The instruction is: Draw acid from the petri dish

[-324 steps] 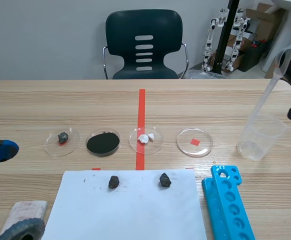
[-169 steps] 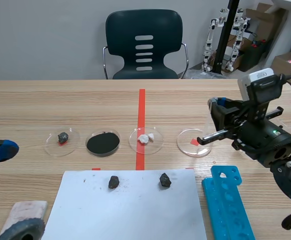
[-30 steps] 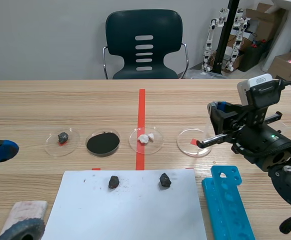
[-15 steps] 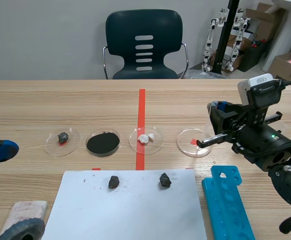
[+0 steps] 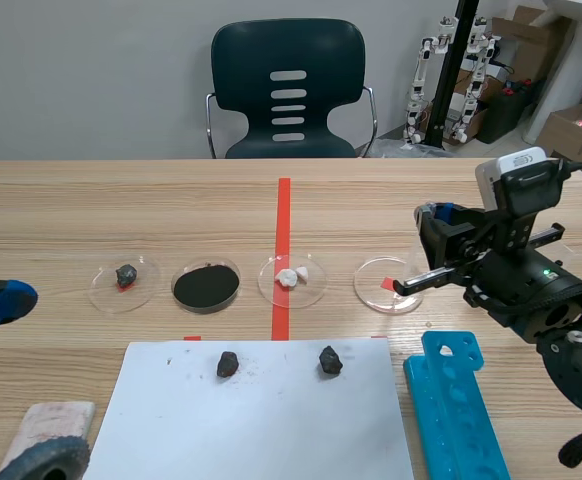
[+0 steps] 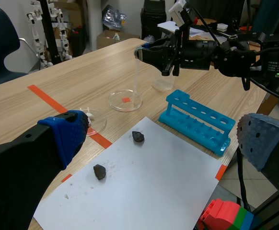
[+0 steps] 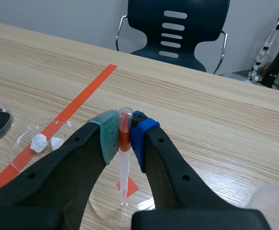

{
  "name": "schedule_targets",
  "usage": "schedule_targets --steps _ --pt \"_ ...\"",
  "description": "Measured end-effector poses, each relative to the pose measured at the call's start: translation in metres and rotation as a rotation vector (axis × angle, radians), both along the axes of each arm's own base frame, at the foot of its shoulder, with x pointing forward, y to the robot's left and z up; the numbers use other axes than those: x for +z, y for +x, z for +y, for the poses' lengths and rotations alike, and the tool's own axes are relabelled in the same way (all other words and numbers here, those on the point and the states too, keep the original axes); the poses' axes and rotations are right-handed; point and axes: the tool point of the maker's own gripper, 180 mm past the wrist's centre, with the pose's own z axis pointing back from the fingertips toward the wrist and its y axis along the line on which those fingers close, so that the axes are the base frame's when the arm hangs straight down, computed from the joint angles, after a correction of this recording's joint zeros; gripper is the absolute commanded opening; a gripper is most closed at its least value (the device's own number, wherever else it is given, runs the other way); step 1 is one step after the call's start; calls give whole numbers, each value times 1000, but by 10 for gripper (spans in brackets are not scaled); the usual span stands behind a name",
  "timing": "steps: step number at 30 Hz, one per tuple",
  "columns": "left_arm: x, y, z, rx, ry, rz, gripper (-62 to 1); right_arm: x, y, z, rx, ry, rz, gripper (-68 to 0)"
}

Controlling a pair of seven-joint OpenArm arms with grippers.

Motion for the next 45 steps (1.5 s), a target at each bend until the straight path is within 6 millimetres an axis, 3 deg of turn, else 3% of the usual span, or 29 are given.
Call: schedule_targets --steps 45 --pt "0 0 0 0 -1 0 14 6 0 3 6 3 -15 -609"
